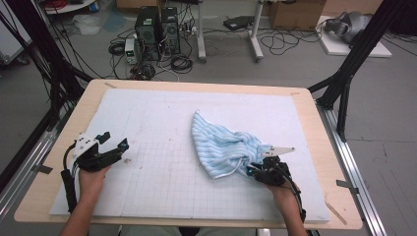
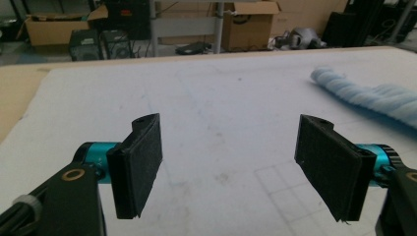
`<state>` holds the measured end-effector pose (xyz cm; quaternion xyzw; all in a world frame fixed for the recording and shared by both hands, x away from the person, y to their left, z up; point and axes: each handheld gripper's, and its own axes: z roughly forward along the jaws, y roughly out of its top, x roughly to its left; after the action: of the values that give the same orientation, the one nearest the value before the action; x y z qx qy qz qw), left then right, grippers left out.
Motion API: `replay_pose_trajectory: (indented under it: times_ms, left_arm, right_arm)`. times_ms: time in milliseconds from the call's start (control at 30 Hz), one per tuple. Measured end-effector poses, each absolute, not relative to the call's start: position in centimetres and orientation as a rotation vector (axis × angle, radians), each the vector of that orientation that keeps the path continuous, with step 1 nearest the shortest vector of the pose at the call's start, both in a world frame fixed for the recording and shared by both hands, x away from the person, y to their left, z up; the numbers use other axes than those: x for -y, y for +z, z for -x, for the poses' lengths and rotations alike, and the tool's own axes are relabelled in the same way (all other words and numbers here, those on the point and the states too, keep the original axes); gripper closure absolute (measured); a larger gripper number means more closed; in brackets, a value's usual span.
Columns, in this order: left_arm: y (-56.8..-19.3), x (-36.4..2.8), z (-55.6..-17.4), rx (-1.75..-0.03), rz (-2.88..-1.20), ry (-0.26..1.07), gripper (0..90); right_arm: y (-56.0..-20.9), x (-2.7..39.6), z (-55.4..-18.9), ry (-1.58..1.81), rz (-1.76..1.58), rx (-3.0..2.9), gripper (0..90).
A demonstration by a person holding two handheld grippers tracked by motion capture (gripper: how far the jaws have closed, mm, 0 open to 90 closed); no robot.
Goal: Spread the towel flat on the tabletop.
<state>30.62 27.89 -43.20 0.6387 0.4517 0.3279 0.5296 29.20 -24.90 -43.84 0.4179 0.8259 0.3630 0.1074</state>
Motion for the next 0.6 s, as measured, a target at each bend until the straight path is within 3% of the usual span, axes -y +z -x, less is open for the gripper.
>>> replay_pose_trajectory:
  times_ms: [300,467,600]
  left_arm:
    - [-42.3,-25.1,-31.8,-1.007,-1.569,0.735,26.4]
    - [-42.4,-24.8,-31.9,-1.002,-1.577,0.730,26.5]
    - [-42.5,-25.2,-31.9,-1.013,-1.575,0.727,26.1]
  right_arm:
    - [-43.7,22.4,-25.0,1.163,-1.103,-2.596,69.3]
    - [-41.5,22.8,-25.5,1.231,-1.057,-2.579,52.7]
    - [-38.8,23.1,-27.8,1.328,-1.042,-2.426,35.9]
